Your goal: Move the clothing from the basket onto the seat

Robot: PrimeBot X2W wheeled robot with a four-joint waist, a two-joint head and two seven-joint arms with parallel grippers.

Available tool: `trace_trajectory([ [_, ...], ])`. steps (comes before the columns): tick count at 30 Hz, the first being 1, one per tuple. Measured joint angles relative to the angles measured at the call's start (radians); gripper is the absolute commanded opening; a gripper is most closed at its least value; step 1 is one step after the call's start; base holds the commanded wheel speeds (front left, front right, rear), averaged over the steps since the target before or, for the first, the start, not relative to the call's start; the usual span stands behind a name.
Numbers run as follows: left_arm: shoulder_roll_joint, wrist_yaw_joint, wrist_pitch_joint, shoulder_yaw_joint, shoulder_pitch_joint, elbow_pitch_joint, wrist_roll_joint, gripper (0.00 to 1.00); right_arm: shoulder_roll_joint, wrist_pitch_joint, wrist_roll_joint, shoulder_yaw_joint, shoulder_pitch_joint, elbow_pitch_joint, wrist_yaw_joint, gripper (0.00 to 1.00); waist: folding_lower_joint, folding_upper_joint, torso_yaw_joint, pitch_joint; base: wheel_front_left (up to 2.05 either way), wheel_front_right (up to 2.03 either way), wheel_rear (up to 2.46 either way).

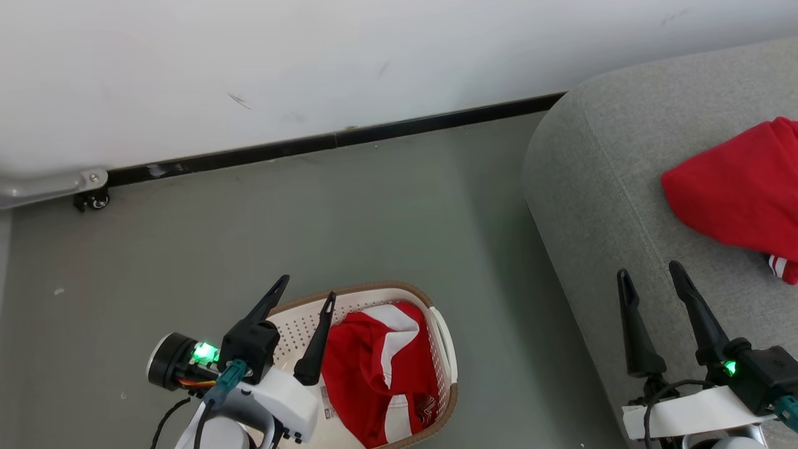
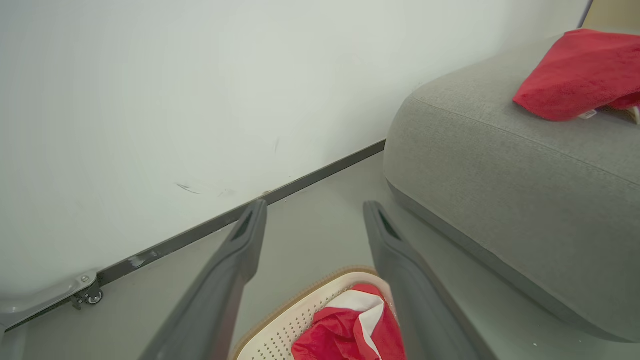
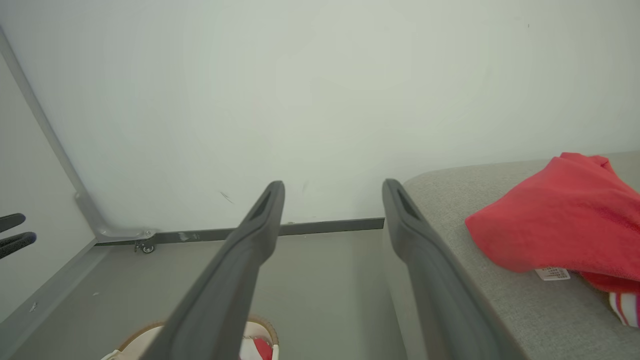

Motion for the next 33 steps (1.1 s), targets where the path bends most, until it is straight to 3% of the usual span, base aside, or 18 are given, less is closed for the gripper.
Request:
trace_trajectory([
  [13,-0.031,-0.041,0.028,-0.035,-0.120,0.107,0.019,1.00,0.001,0.000,0.002,-0.014,-0.012,-0.057,0.000,1.00,0.0001,0.0000,-0.035,0.123,0.00,0.00,0.00],
  [33,-0.045,-0.042,0.035,-0.050,-0.233,0.246,0.053,1.00,0.001,-0.015,0.028,0.004,-0.127,-0.087,0.000,1.00,0.0000,0.0000,-0.092,0.329,0.00,0.00,0.00],
])
